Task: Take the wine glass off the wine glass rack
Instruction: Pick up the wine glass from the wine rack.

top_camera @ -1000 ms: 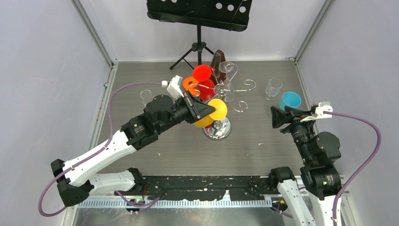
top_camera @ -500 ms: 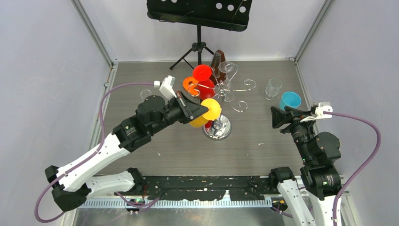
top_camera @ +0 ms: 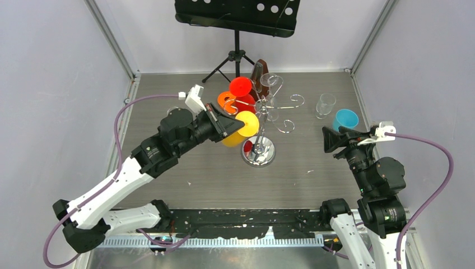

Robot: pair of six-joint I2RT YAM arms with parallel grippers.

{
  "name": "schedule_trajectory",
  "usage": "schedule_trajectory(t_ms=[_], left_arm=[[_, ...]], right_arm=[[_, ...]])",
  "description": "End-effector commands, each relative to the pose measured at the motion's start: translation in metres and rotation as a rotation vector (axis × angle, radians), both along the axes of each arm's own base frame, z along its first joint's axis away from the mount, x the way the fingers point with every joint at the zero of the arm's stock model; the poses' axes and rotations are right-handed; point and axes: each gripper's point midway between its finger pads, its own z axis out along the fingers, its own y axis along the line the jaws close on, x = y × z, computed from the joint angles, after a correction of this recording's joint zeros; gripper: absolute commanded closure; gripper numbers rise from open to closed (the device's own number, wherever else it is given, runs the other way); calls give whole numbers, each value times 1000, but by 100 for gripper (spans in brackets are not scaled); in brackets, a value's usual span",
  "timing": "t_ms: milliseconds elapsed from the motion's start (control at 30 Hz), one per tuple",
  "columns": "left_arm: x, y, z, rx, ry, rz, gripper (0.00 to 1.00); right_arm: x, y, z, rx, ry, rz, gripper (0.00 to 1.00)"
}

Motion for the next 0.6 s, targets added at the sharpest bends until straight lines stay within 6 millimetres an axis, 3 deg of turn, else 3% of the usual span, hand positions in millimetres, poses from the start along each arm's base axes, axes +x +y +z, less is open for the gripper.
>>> schedule_trajectory(t_ms=[0,267,567], left_arm=[[6,-2,31,-42,-65,-8,100],[13,-14,38,-50,-62,-25,100],[7,-41,41,-53,-39,-156,100]], right_arm=[[1,-1,14,4,-55,-7,38],[0,-1,15,2,-59,-6,38],[-1,-2,15,-1,-63,-8,38]])
